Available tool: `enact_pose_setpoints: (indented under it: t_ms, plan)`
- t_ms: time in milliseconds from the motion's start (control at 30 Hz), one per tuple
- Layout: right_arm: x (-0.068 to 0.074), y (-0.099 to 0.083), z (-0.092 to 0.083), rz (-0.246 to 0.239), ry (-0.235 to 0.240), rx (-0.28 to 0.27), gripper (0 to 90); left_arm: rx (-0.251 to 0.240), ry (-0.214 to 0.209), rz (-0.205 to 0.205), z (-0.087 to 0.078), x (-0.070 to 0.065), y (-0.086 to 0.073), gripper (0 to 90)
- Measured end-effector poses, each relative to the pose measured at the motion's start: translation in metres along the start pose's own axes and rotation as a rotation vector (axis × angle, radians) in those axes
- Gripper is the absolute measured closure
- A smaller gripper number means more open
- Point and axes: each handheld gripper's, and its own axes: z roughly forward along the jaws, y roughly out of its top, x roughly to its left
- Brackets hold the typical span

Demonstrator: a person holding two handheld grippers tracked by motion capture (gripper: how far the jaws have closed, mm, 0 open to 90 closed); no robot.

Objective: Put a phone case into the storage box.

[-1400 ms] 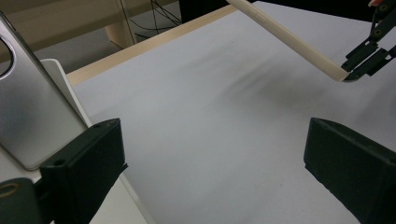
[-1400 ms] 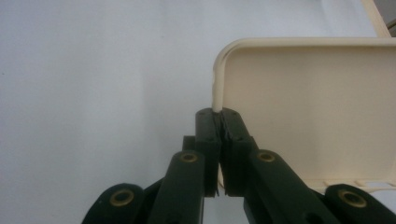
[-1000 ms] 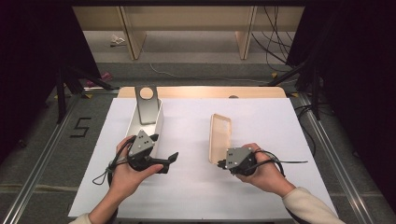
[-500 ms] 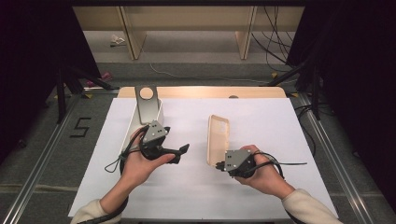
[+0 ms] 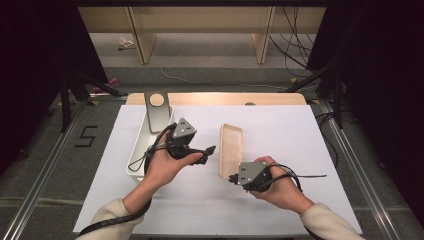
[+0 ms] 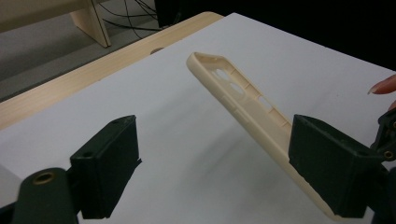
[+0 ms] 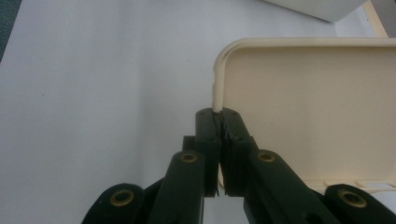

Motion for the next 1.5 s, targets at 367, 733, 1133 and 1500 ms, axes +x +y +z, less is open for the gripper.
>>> enact_pose_setpoints:
  t_ms: [367, 733, 1133, 1500]
  plan:
    - [0.003, 0.004, 0.002, -0.009, 0.009, 0.0, 87.8, 0.068, 0.007, -0.052, 0.029, 0.005, 0.02, 21.4]
    - [0.005, 0.008, 0.003, -0.029, 0.001, -0.003, 87.8, 0.147, 0.014, -0.131, 0.053, 0.012, 0.033, 33.1]
    - [0.005, 0.01, 0.002, -0.044, -0.006, -0.002, 87.8, 0.193, 0.007, -0.184, 0.063, 0.015, 0.033, 51.5]
    - [0.006, 0.01, 0.003, -0.052, -0.007, 0.008, 87.8, 0.188, -0.013, -0.258, 0.063, 0.018, 0.028, 65.0]
